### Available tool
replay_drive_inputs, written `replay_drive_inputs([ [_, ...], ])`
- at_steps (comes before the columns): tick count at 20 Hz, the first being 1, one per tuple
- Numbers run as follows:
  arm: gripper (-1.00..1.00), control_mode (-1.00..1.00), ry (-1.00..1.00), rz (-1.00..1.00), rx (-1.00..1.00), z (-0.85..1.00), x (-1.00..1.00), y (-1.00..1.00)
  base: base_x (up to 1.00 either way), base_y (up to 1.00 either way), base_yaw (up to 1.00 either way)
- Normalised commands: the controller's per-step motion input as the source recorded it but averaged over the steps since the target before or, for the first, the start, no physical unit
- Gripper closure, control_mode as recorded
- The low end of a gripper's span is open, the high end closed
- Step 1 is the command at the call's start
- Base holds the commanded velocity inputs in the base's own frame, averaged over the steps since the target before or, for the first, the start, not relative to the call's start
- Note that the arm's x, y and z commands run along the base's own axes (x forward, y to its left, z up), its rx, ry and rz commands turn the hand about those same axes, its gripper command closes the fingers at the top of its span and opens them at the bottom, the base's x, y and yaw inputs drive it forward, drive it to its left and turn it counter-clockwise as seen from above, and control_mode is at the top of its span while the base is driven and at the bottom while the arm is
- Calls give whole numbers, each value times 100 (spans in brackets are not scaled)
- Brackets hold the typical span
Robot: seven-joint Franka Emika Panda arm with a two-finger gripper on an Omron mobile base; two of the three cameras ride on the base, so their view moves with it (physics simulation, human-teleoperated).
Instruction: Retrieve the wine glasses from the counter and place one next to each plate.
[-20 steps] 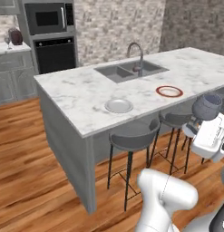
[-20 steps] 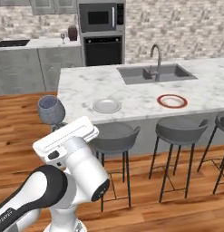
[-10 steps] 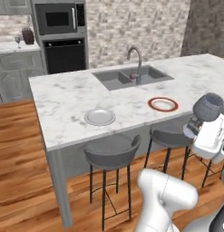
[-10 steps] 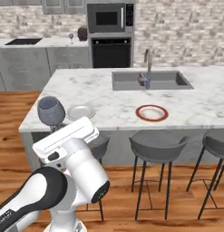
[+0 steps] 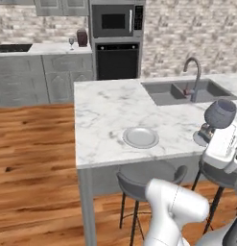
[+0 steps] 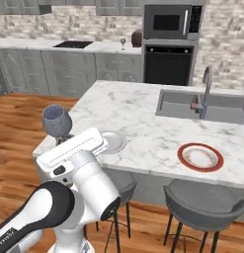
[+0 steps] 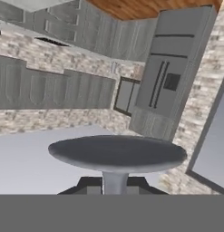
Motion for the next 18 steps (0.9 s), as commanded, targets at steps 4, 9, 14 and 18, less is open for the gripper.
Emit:
replay_drive_inputs([
  [4, 100, 100, 0, 0, 0, 0, 0, 0, 46, -5, 42],
  [9, 100, 100, 0, 0, 0, 0, 0, 0, 8, -55, 30],
  [14, 100, 100, 0, 0, 0, 0, 0, 0, 1, -66, 14],
  [18, 100, 100, 0, 0, 0, 0, 0, 0, 14, -45, 11],
])
